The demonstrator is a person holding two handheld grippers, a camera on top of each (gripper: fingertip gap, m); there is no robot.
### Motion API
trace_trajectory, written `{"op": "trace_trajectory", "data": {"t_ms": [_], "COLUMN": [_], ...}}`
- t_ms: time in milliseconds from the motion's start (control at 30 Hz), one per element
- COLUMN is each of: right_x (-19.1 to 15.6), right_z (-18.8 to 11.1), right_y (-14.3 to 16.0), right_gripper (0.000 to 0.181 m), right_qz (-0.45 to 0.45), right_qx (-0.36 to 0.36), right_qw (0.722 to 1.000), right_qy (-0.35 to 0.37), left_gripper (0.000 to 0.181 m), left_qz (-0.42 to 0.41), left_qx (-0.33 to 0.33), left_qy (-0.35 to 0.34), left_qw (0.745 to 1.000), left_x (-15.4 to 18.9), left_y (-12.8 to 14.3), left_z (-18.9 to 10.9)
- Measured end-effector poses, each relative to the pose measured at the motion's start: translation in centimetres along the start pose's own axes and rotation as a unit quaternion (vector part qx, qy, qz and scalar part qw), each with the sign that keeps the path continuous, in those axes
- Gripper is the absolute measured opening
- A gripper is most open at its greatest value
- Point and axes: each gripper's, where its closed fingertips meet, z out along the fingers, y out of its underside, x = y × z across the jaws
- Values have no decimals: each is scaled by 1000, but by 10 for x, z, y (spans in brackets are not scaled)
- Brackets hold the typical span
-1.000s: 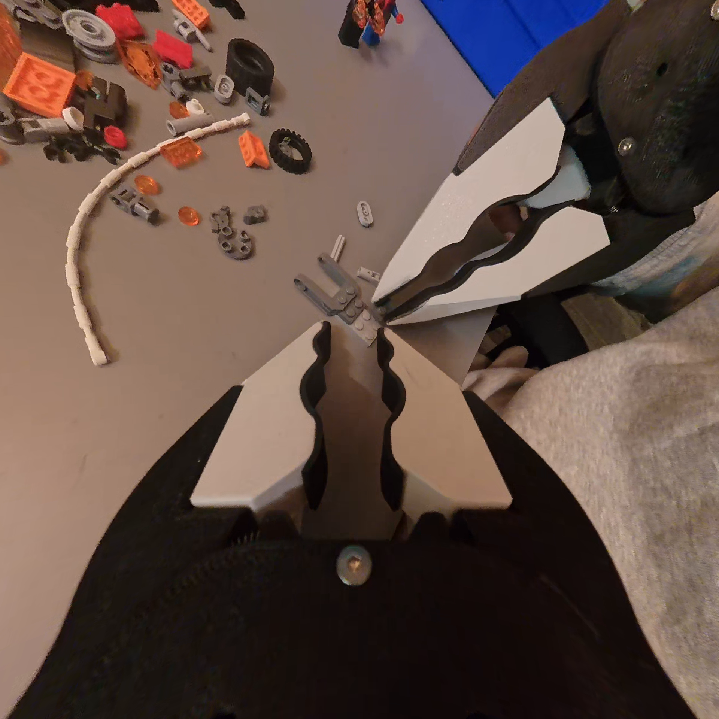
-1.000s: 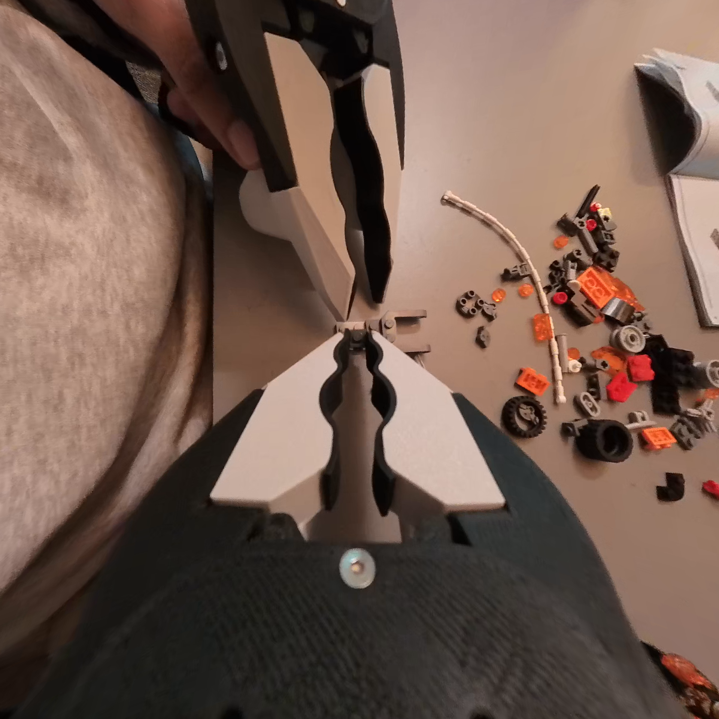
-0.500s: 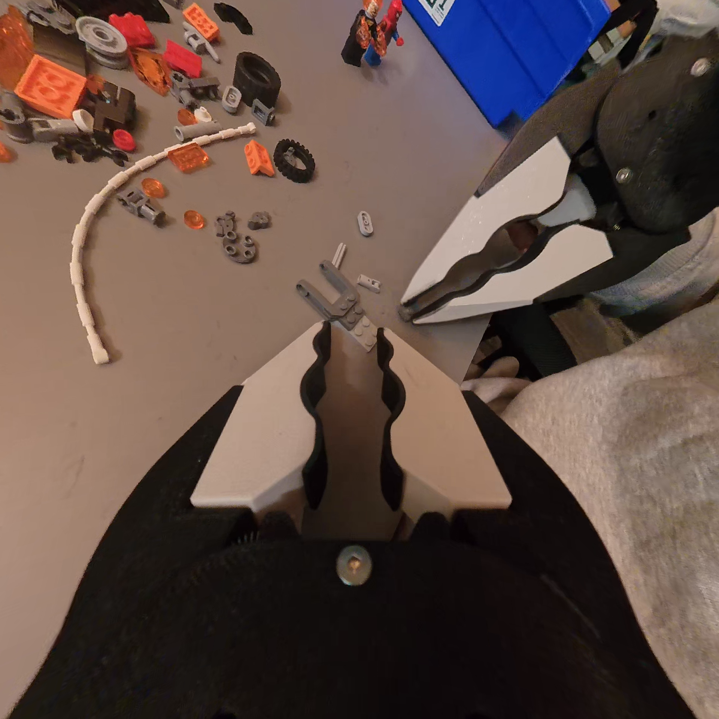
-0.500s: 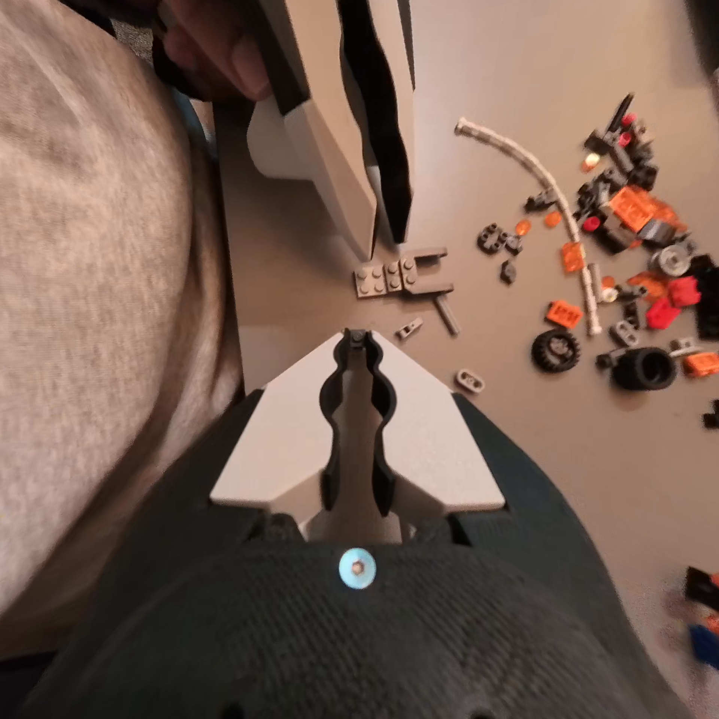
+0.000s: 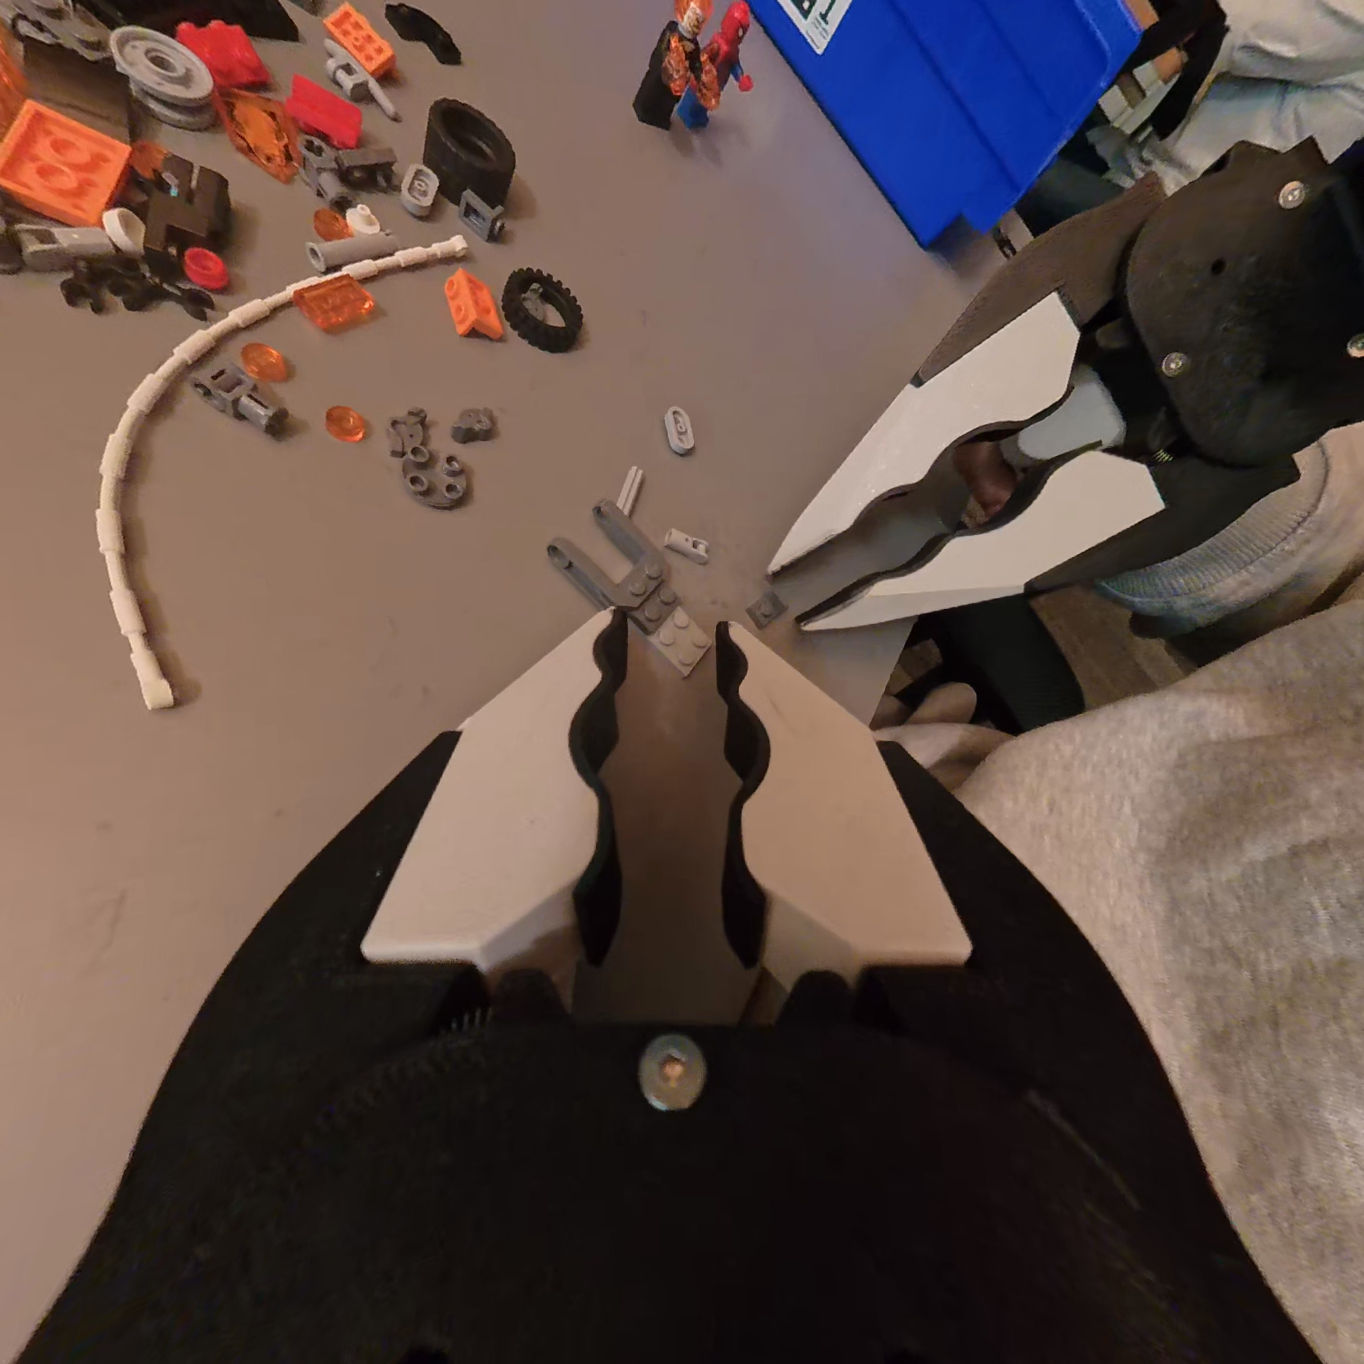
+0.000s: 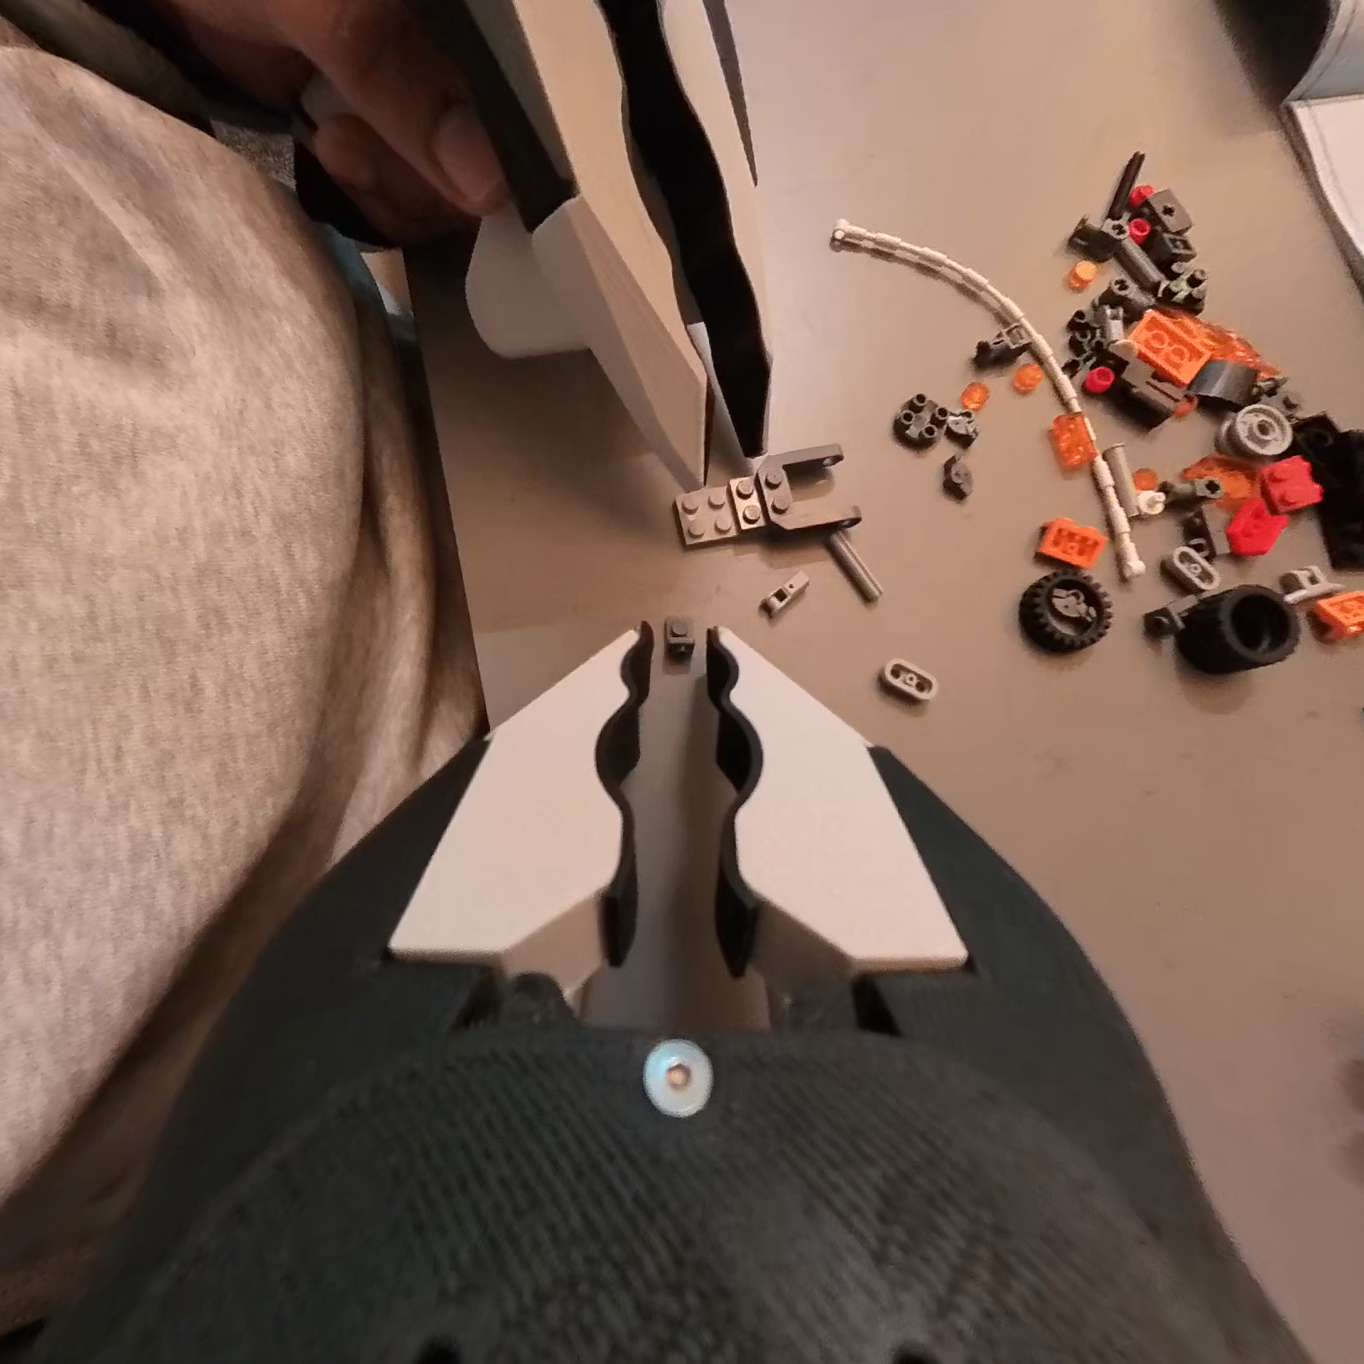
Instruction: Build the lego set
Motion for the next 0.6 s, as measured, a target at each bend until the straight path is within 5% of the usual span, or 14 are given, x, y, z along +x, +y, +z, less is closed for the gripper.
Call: {"op": "trace_trajectory", "data": {"t_ms": [600], "right_x": [12], "right_z": [1], "right_y": [-21], "right_gripper": [6], "right_qz": [-37], "right_qx": [11], "right_qw": [999], "right_qy": [13], "left_gripper": [31], "left_qz": [6], "left_qx": [4], "left_qy": [-26], "left_qw": [1000], "left_x": [-5], "left_y": [-2], "left_z": [-1]}}
